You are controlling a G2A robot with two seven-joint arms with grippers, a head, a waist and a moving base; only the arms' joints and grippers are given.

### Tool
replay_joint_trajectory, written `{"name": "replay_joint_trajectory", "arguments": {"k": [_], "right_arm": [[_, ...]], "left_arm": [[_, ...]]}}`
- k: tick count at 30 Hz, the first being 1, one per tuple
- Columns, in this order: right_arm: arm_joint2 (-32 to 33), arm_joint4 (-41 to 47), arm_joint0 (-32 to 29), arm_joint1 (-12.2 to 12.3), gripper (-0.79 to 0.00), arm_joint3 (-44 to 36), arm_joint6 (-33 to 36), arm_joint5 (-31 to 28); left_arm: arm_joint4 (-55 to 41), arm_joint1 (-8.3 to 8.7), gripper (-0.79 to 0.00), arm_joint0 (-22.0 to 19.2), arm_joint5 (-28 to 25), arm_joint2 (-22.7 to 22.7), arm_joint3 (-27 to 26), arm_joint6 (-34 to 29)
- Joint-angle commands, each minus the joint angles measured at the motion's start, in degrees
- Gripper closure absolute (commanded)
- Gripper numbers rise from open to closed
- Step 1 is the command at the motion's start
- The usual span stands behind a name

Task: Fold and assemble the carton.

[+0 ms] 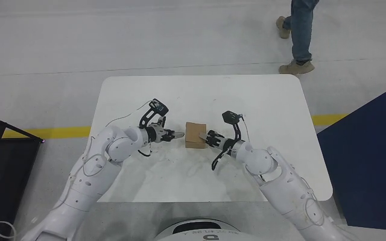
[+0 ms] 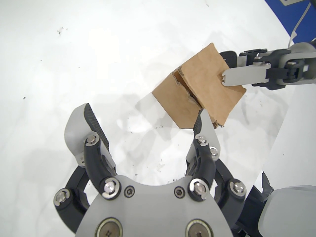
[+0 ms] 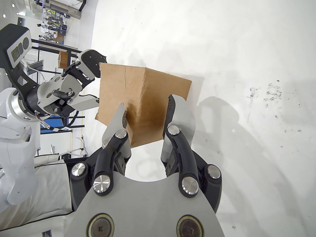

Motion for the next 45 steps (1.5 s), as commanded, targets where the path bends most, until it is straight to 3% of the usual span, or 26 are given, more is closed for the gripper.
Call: {"name": "replay_joint_trajectory", "arguments": {"k": [1,11,27,45], "right_arm": [[-0.01,-0.08,0.00,-0.01,-0.299,0.04,0.02,0.14],[0.03,-0.49,-0.17,-0.04,-0.305,-0.31,0.15,0.23],[0.42,-2.26,-1.26,0.16,-0.305,-1.65,0.66,0.14],[1.17,-3.79,-2.37,0.46,-0.320,-2.95,1.03,-1.35]], "left_arm": [[0.42,0.12,-0.785,0.16,0.16,-0.42,-0.08,-0.11],[-0.84,0.19,-0.785,0.76,1.06,-1.77,-1.07,2.41],[4.58,-2.49,-0.785,-7.70,4.22,7.50,4.39,2.41],[5.29,-3.88,-0.785,-10.11,7.41,10.64,3.63,-2.48]]}}
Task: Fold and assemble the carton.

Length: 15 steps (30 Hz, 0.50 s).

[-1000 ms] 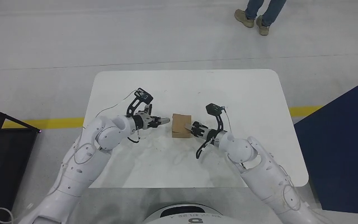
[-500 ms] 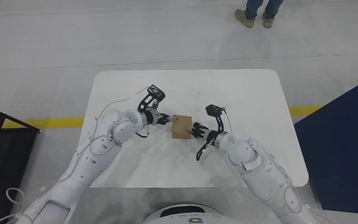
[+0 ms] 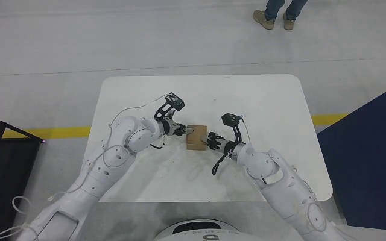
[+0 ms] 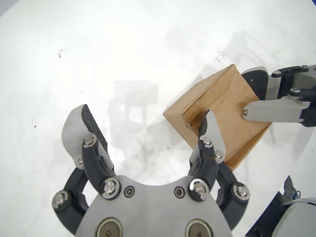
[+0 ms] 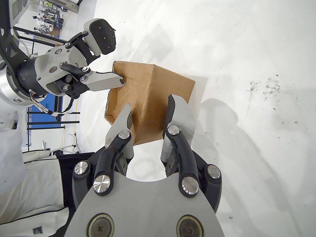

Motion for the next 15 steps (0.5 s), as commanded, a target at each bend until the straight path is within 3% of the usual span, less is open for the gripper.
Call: {"name": "replay_joint_trajectory", "arguments": {"k": [1,6,10,11,12,13,15], "right_arm": [[0.30,0.11,-0.24,0.05,-0.323,-0.20,-0.11,-0.18],[1.41,0.35,-0.96,0.21,-0.376,-1.01,-0.74,-0.58],[3.23,0.81,-1.80,0.40,-0.366,-2.62,-2.41,-0.67],[4.06,1.54,-2.23,0.41,-0.329,-3.46,-3.81,-0.83],[4.83,2.26,-2.80,0.44,-0.231,-4.18,-4.98,-1.08],[5.58,2.65,-3.31,0.47,-0.043,-4.93,-6.27,-1.36],[6.41,2.97,-4.26,0.52,0.000,-5.98,-7.95,-1.88]], "left_arm": [[-0.91,-0.07,-0.785,0.00,0.02,-0.32,-0.28,0.18],[-2.78,0.21,-0.785,0.94,0.12,-2.37,-1.16,0.54],[-3.86,0.97,-0.785,3.28,0.57,-5.85,-2.40,1.26],[-4.57,1.21,-0.785,4.21,0.65,-7.06,-2.77,1.70],[-5.07,1.49,-0.785,5.21,0.73,-8.34,-3.19,2.15],[-5.76,1.75,-0.785,6.34,0.78,-9.68,-3.66,2.72],[-9.00,2.21,-0.785,8.94,0.22,-12.39,-4.62,4.17]]}}
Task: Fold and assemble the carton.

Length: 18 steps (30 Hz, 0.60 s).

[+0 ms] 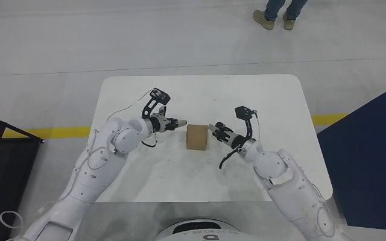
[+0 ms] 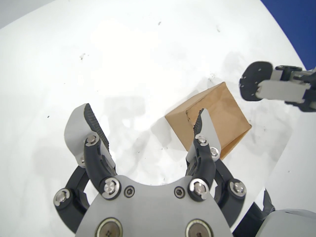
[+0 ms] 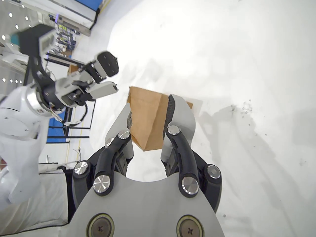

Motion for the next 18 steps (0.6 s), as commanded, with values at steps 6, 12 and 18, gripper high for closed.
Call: {"name": "replay_joint_trajectory", "arguments": {"k": [6,12,18], "right_arm": [[-1.50,-0.52,-0.68,-0.18,0.000,-1.41,-0.33,-1.14],[-5.81,-3.48,2.50,-0.82,0.000,0.66,1.29,0.27],[-8.41,-6.40,5.05,-1.23,0.000,2.96,3.81,2.90]], "left_arm": [[-11.13,1.26,-0.785,9.21,-1.01,-8.31,-2.49,3.61],[-13.71,1.51,-0.785,13.18,-0.13,-9.83,-3.66,4.91],[-13.77,1.66,-0.785,14.80,-0.10,-10.34,-4.15,5.47]]}}
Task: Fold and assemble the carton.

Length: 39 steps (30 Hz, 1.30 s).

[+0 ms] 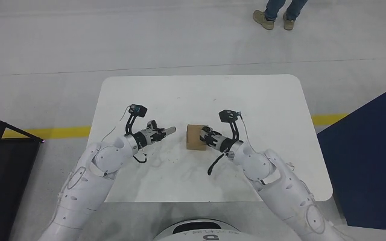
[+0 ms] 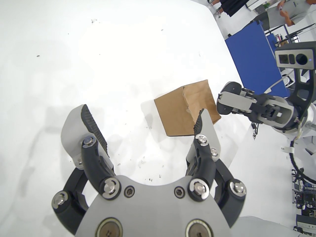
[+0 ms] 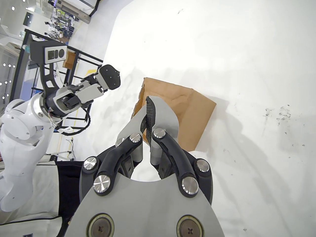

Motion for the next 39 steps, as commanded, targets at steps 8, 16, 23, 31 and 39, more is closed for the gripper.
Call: {"name": "replay_joint_trajectory", "arguments": {"k": [8,16,23,31,39], "right_arm": [[-0.23,-1.81,0.65,-0.09,0.000,-1.24,1.03,1.58],[-0.42,-2.96,0.48,-0.11,0.000,-0.85,1.59,1.53],[-0.42,-3.53,0.40,-0.17,0.000,-2.80,1.08,0.84],[-0.93,-4.65,-4.26,1.05,0.000,-7.88,10.50,-7.79],[-3.76,-7.50,-3.11,0.78,0.000,-3.43,11.55,-5.49]], "left_arm": [[0.06,0.14,-0.785,0.61,0.29,-0.79,-0.31,0.51],[0.25,0.17,-0.785,0.53,0.54,-0.84,-0.15,0.52],[-0.05,0.17,-0.785,0.25,0.67,-0.82,0.60,0.22],[-0.53,-0.09,-0.785,-1.20,0.66,0.40,2.63,0.07],[-0.63,-0.18,-0.785,-2.30,0.44,0.79,3.57,-0.13]]}}
